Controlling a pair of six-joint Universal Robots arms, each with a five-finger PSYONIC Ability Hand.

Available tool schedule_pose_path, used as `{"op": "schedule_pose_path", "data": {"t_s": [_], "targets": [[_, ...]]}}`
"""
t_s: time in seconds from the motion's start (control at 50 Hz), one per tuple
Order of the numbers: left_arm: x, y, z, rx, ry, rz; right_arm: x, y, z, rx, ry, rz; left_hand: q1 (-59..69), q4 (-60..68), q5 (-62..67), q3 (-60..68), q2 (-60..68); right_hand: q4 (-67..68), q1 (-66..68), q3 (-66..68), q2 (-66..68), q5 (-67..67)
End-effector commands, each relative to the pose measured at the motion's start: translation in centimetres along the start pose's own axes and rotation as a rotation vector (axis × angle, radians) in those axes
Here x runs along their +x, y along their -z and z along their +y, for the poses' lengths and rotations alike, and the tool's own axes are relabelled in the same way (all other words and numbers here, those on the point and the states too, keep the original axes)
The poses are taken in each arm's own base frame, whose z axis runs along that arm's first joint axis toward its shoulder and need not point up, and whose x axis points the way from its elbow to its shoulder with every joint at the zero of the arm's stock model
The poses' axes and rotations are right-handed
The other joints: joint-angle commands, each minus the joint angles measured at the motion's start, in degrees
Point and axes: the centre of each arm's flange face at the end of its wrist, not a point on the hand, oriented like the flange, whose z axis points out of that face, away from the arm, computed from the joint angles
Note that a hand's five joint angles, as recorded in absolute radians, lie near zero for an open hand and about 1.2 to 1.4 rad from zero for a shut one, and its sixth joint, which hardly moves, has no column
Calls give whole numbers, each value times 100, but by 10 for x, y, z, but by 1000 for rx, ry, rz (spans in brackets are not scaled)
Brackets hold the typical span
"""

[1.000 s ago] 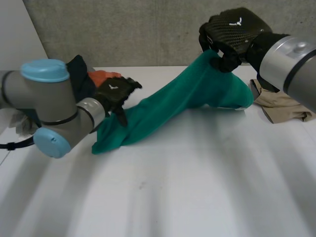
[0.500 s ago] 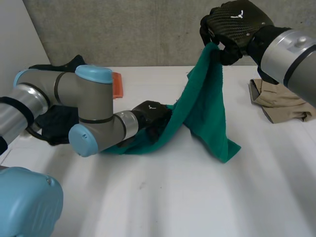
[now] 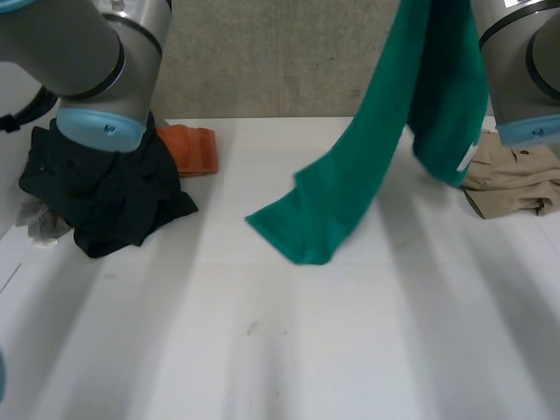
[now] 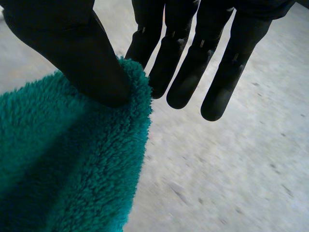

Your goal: Fold the laundry.

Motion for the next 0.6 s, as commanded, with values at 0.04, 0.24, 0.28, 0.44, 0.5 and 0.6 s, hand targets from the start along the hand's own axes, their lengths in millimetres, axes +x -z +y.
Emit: {"op": "schedule_pose_path", "data": {"t_s": [0.04,0.24,0.28,0.44,0.5,0.6], "targets": [[9,35,71,-263,137,129,-13,25,-39,43,-77,-177,-2921,-3271,-3253,-3286,-3284,1135,1452,1190,1258,1225],[20,82,133,-603,357,194,-3,36,-39,-13,-99,-234,-3094,-3444,-3426,-3459,-3458,1135,1452,1190,1258,1225],[20,88,142,-645,371,204,-1,38,-41,-24,-113,-254,-2977,-3327,-3310,-3342,-3341,1135,1452,1190,1258,1225],[35,95,158,-682,407,265,5,43,-62,-15,-210,-306,-2758,-3108,-3090,-3123,-3121,1135,1452,1190,1258,1225],[48,101,163,-703,429,305,9,43,-73,4,-240,-304,-2506,-2856,-2839,-2872,-2870,1135,1452,1190,1258,1225],[72,110,164,-740,471,350,15,43,-87,28,-259,-290,-1364,-1714,-1696,-1729,-1728,1135,1452,1190,1258,1225]]}}
